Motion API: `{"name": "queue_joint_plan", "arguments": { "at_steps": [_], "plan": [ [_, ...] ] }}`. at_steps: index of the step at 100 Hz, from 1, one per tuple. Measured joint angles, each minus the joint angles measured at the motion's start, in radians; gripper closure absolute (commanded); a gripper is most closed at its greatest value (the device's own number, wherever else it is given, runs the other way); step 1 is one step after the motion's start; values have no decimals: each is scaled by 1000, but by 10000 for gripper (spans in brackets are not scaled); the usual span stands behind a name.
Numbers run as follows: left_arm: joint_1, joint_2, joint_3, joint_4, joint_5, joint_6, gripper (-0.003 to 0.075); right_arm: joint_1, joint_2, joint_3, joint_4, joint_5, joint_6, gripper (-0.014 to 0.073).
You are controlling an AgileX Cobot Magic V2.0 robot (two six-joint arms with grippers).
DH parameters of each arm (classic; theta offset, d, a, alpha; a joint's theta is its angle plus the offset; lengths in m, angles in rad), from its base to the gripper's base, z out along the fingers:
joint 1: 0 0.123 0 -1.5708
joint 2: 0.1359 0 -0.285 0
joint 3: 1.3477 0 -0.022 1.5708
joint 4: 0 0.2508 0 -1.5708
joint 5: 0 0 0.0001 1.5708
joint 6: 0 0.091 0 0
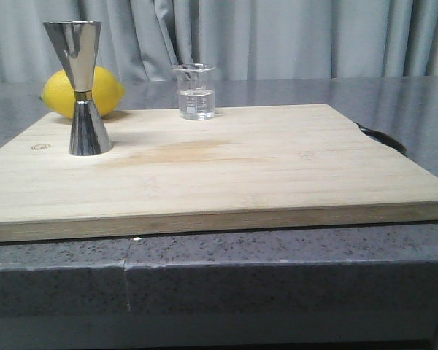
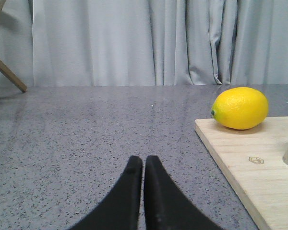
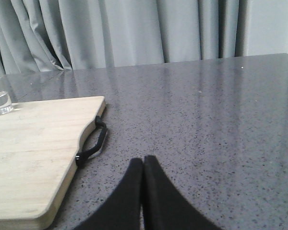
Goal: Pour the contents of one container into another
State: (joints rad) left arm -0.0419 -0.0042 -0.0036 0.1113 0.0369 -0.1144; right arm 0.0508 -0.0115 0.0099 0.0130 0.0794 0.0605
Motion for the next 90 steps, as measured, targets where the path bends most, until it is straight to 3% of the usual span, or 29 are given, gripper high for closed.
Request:
{"name": "queue_joint_plan", "arguments": {
  "at_steps": [59,76,90],
  "plan": [
    [0,0,0,-16,-50,0,740,0,0,0,14,-54,0,662],
    [0,0,0,-160,-173,-7,740,0,0,0,204,-150,16,662],
    [0,0,0,-346,-225,-9,740,0,0,-10,384,-118,41,662]
  ]
}}
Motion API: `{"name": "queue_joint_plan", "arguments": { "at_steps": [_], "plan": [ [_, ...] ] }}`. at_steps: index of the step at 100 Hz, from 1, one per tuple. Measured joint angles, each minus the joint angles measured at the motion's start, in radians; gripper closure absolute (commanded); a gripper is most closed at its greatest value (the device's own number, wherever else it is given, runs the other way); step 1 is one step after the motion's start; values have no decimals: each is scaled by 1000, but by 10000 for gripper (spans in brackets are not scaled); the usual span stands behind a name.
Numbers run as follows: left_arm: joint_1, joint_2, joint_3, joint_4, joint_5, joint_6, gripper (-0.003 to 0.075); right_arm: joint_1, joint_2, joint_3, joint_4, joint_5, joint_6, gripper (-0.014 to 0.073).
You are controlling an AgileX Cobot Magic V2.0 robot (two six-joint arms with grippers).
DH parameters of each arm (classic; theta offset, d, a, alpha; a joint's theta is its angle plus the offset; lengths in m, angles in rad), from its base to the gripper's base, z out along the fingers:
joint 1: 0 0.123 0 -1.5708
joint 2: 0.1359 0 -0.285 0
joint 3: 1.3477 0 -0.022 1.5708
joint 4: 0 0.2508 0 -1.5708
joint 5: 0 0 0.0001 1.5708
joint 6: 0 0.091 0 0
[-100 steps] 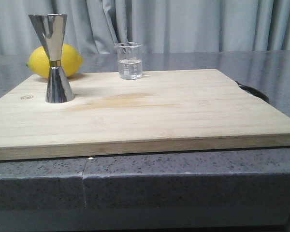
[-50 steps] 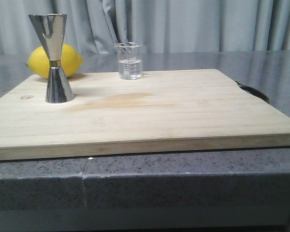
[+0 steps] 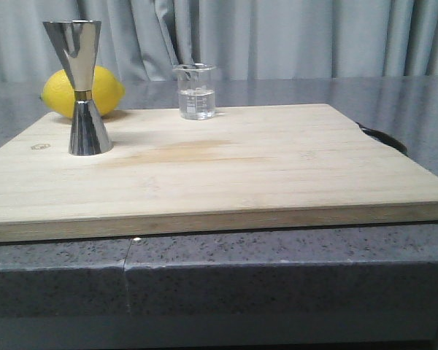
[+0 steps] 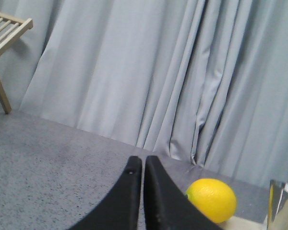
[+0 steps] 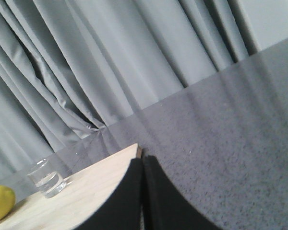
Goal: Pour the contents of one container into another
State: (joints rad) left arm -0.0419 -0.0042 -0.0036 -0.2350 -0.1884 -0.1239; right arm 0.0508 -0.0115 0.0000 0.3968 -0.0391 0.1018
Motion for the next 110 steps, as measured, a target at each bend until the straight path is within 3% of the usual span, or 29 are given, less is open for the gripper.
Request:
{"name": "queue_joint_plan", "arguments": {
  "at_steps": [19,37,54,66,83,99,110],
  "plan": [
    [0,0,-20,-216,76,-4,740,0,7,-158,36,213,8,662],
    [0,13,-116,-220,242,-5,740,0,152,-363,23,398,-28,662],
    [0,139,-256,-156,397,39,740,0,405,-556,13,533,-223,662],
    [0,260,-381,-144,543,208,740,0,587,-685,11,621,-352,662],
    [0,432,-503,-160,628,462,739,0,803,-766,9,642,-468,662],
    [0,558,-559,-185,639,554,734,0,931,-776,6,619,-493,659],
    [0,605,-572,-234,638,592,640,0,965,-776,6,582,-499,624]
  ]
}}
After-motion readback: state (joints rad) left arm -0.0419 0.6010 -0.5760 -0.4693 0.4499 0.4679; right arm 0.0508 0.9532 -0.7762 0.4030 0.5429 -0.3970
